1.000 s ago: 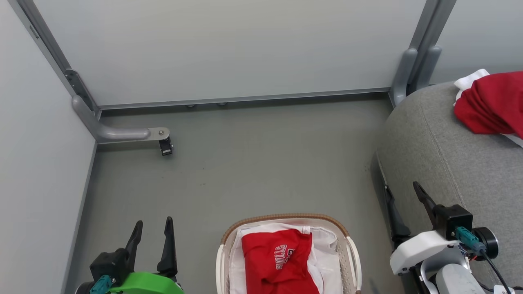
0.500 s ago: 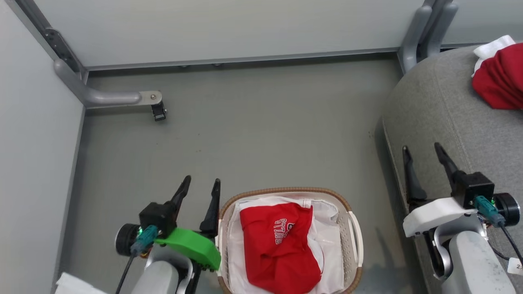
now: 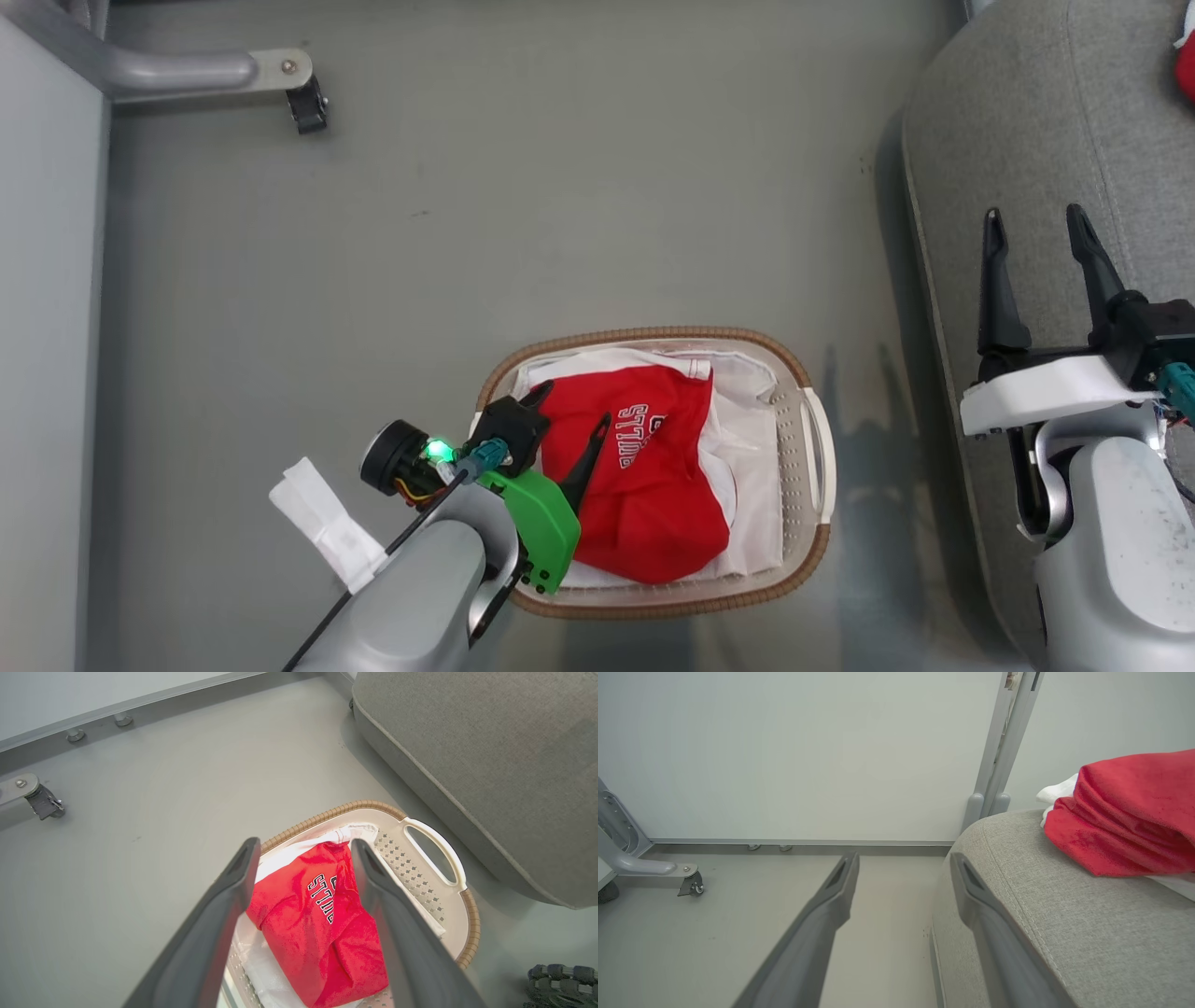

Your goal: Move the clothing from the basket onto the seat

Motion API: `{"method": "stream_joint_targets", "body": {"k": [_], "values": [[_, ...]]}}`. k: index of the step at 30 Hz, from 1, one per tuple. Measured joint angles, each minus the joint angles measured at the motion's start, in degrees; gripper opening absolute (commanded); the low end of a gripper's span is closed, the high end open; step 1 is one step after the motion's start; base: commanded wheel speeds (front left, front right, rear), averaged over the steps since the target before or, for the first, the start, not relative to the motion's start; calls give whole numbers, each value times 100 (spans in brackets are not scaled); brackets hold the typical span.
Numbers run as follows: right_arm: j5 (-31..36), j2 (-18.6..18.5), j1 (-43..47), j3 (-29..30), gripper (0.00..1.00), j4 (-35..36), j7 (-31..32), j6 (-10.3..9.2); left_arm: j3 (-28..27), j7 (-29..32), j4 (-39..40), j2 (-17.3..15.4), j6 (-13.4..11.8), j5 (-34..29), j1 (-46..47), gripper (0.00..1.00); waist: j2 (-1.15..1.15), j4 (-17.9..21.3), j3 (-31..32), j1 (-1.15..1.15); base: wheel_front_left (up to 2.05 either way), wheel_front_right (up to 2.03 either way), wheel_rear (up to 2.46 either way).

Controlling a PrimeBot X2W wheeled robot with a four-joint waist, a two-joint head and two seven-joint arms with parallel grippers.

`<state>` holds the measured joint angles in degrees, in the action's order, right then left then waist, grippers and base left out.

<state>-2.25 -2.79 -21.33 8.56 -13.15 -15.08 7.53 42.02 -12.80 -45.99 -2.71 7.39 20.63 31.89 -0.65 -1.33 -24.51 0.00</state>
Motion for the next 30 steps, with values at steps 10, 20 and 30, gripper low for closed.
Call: {"method": "stream_joint_targets", "body": {"k": [10,20,30], "values": [[-532,-3,-415,-253,100,290,0,0,1137,367,-844,2,-43,132,563,100,0,309,-874,1,0,0,0],[-855,-2,-636,-517,100,613,0,0,1745,516,-1725,4,-389,-14,1156,100,0,747,-1620,1,0,0,0],[-1046,-2,-758,-521,100,755,0,0,1853,386,-2452,2,-722,-65,1623,100,0,1137,-2192,0,0,0,0]]}}
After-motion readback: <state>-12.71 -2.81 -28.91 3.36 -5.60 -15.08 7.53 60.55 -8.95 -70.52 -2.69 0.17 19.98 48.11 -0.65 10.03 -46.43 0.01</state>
